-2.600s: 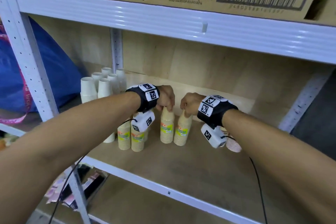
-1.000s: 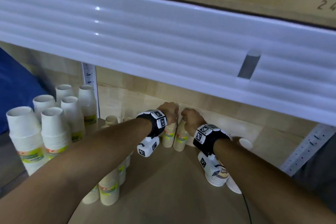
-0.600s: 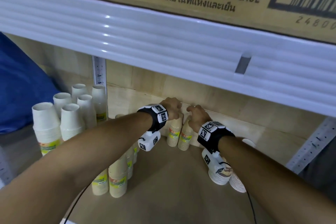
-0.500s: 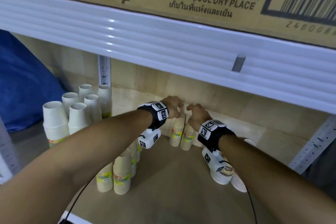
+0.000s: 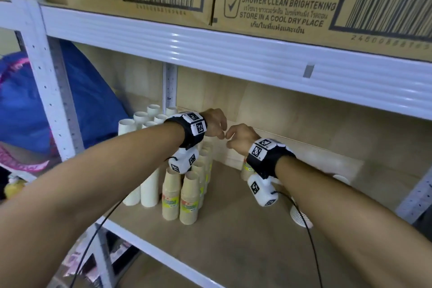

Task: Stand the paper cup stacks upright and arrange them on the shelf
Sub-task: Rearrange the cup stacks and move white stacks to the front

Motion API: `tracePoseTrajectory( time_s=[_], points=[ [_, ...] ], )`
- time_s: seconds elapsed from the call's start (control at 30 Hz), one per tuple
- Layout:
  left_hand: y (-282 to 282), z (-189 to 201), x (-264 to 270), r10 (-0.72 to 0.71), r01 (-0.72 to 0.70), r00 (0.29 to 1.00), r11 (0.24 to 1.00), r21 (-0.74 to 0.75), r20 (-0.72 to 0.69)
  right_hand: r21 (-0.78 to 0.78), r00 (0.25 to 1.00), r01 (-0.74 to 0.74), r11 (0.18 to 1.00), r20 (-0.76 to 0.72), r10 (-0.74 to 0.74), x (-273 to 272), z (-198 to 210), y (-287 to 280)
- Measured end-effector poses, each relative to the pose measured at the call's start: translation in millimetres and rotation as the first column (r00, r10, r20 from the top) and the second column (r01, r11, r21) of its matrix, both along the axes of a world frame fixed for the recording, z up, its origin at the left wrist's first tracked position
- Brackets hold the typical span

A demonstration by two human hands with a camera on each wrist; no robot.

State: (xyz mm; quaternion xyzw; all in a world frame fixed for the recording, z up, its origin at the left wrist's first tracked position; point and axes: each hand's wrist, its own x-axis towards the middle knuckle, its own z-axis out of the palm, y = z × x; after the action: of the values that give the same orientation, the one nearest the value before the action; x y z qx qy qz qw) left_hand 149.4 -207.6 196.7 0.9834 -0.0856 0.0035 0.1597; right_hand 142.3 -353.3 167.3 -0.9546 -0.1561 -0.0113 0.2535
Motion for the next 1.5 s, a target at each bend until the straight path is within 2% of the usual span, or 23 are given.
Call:
tracePoseTrajectory(
  time_s=[0.17, 0.27, 0.37, 0.5, 0.73, 0.93, 1.03, 1.2, 1.5],
  points=[
    [28.0, 7.0, -27.4, 0.008, 0.018, 0.987, 0.988, 0.155, -0.16, -0.015, 0.986, -0.12, 0.993, -0.117, 0.118, -24.8, 4.4, 32.4],
    [44.4, 5.1, -42.2, 0.022, 0.027, 0.963, 0.984, 0.178, -0.267, -0.081, 0.962, -0.208, 0.975, -0.195, 0.19, -41.0, 3.5, 48.8],
    [58.0, -0.1, -54.2, 0.047, 0.014, 0.95, 0.981, 0.193, -0.308, -0.125, 0.946, -0.264, 0.956, -0.224, 0.232, -52.6, 2.4, 61.3],
    [69.9, -9.3, -68.8, 0.069, 0.0, 0.942, 0.979, 0.204, -0.329, -0.228, 0.933, -0.321, 0.919, -0.241, 0.266, -67.6, 3.4, 73.2],
    [77.8, -32.0, -87.7, 0.078, -0.008, 0.935, 0.98, 0.198, -0.345, -0.308, 0.947, -0.3, 0.903, -0.213, 0.242, -78.2, -9.6, 87.0],
    [73.1, -44.8, -98.8, 0.083, -0.026, 0.958, 0.978, 0.207, -0.274, -0.313, 0.936, -0.34, 0.887, -0.201, 0.288, -85.6, -20.0, 91.8],
    [72.8, -51.2, -101.3, 0.068, -0.011, 0.962, 0.977, 0.215, -0.263, -0.391, 0.928, -0.368, 0.843, -0.213, 0.306, -89.8, -21.1, 93.1],
    [75.4, -57.8, -103.3, 0.078, -0.023, 0.965, 0.976, 0.217, -0.251, -0.341, 0.928, -0.364, 0.867, -0.209, 0.308, -89.4, -28.0, 88.5],
    [62.5, -48.9, -96.1, 0.037, 0.018, 0.941, 0.987, 0.16, -0.335, -0.347, 0.933, -0.343, 0.873, -0.232, 0.275, -86.4, -22.2, 74.6]
  ],
)
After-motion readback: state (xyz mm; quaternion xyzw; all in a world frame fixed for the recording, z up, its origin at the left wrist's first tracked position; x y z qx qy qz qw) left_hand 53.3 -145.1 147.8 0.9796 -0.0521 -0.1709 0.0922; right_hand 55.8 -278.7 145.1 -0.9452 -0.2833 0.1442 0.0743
